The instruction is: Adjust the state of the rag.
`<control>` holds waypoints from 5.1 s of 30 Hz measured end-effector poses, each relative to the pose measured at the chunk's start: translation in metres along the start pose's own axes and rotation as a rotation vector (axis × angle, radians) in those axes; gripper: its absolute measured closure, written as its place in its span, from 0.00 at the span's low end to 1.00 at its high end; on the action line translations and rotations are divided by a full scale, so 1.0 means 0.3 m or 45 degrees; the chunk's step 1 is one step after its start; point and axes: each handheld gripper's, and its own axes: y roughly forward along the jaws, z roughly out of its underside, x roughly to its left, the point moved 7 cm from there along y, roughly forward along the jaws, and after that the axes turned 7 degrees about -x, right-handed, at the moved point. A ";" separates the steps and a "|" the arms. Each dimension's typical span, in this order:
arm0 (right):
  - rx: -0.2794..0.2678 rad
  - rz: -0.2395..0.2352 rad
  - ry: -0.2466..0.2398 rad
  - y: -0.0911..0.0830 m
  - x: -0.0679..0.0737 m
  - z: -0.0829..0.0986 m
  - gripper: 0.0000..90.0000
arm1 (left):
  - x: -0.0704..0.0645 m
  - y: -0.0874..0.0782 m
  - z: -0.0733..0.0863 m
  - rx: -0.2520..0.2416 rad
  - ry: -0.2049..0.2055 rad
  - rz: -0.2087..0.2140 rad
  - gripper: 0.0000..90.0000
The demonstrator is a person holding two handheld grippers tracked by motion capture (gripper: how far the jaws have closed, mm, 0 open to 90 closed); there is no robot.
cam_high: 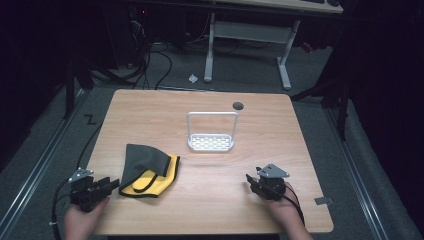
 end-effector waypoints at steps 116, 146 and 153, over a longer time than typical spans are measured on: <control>-0.068 -0.121 -0.036 -0.012 0.099 -0.046 0.51 | -0.906 0.320 -0.063 0.126 0.579 0.421 0.92; -0.001 -0.259 -0.058 0.045 0.240 -0.053 0.47 | -0.217 0.043 -0.057 -0.022 0.050 0.166 0.61; -0.006 -0.251 -0.054 0.044 0.236 -0.055 0.47 | -0.304 -0.012 -0.119 -0.149 0.154 0.220 0.56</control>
